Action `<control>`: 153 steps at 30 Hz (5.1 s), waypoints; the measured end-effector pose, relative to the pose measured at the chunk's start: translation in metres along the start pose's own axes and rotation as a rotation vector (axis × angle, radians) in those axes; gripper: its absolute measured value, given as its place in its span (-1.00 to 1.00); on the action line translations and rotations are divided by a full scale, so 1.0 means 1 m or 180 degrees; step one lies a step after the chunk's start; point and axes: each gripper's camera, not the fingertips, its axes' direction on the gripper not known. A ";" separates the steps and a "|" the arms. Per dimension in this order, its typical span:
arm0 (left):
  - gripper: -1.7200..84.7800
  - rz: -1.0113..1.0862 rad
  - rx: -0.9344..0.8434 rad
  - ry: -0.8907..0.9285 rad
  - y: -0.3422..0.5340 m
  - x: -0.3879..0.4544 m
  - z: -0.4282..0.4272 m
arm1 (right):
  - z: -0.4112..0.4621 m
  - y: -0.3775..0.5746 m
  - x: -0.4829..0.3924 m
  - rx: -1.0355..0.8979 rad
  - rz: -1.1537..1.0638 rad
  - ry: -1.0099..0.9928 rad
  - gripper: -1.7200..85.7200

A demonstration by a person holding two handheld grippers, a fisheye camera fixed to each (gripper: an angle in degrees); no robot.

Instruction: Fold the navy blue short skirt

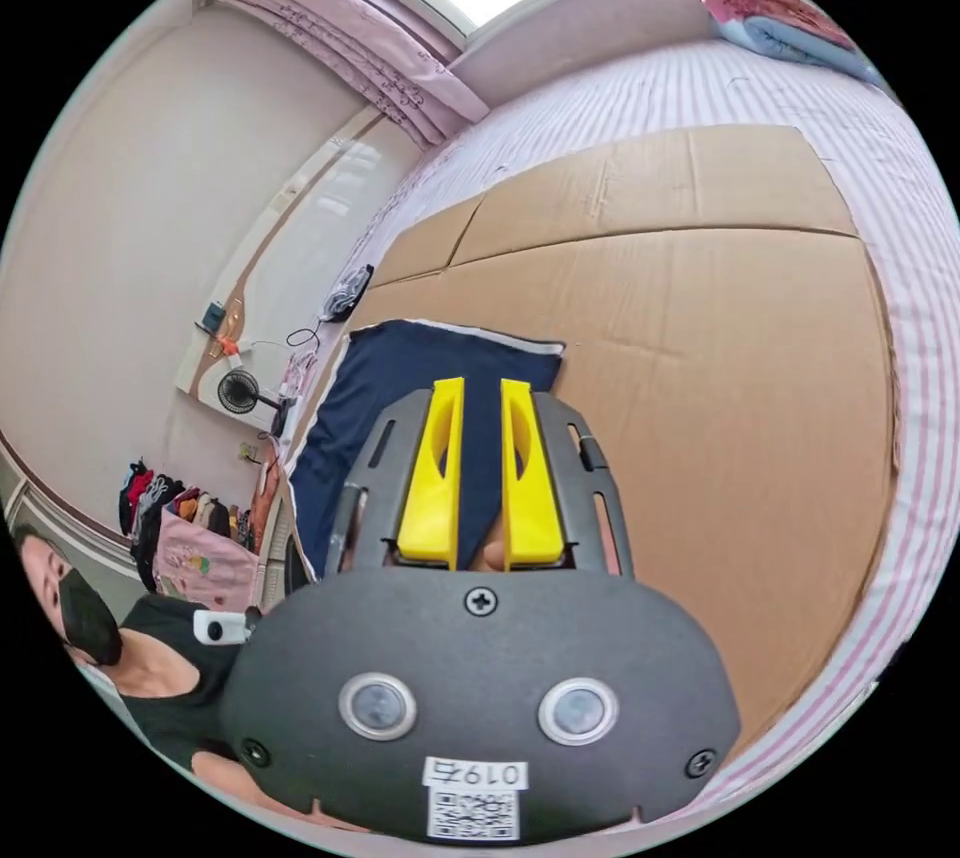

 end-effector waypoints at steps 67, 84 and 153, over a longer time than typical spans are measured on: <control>-0.93 -0.1395 0.1488 0.0722 0.546 0.061 0.066 | 0.307 -0.498 -0.288 -0.0931 0.0146 0.0353 -0.96; -0.92 -0.2976 0.2420 0.0388 0.898 0.026 0.002 | 0.673 -0.554 -0.341 -0.1370 0.0314 0.0377 -0.96; -0.90 -0.4160 0.2466 -0.0427 1.164 0.220 0.012 | 1.273 -0.428 -0.281 -0.1742 -0.0658 0.1680 -0.76</control>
